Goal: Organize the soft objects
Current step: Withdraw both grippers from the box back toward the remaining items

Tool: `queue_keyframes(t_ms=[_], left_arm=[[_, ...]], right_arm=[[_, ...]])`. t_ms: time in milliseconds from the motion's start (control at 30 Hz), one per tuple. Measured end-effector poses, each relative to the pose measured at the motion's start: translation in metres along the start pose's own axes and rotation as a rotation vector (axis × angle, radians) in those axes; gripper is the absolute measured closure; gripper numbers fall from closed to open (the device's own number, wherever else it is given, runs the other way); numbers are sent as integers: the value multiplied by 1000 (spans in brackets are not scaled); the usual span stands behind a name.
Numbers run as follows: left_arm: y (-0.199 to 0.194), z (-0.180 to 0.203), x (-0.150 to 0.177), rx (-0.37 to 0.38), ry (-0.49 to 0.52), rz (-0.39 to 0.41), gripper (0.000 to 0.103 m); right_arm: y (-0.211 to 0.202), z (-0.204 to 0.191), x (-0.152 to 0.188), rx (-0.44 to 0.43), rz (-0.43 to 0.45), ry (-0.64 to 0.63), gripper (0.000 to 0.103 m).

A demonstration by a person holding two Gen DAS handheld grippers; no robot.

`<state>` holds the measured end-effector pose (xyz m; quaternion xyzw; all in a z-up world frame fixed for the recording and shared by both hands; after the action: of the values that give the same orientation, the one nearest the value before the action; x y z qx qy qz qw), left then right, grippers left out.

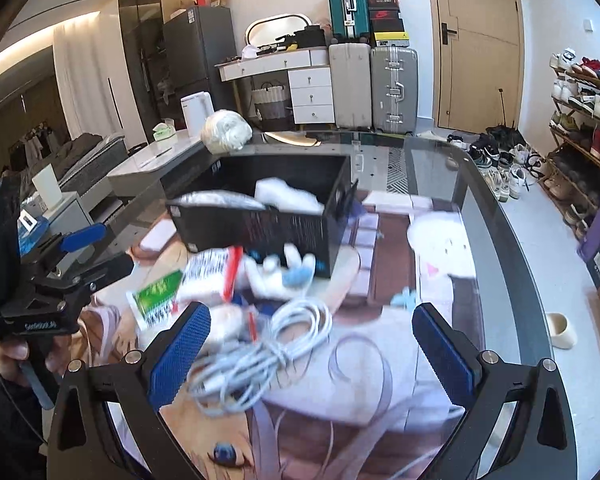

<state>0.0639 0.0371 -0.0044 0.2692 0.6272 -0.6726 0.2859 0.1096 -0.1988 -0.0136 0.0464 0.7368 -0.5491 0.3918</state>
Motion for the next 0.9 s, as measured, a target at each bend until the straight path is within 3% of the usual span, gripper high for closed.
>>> queue_keyframes(t_ms=[300, 633, 900], left_arm=[[1, 2, 19, 14, -4, -12, 0], [3, -2, 23, 28, -24, -30, 0], [3, 1, 25, 26, -3, -25, 0]], right_arm=[[1, -13, 32, -3, -41, -5, 1], [30, -39, 38, -8, -123, -52, 1], [26, -15, 44, 25, -127, 6, 1]])
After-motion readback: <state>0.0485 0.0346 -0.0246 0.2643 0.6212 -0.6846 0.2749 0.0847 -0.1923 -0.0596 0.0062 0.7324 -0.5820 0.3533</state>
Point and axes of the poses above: each gripper's, at about its wrist camera, not at the fingertips, and y roughly the way its jaws point, z to its right, x to its underside, the point moved 4 cm from there along y, roughly the way its jaws point, and after that the axes turned 10 degrees about -z, right-handed, at the moved point
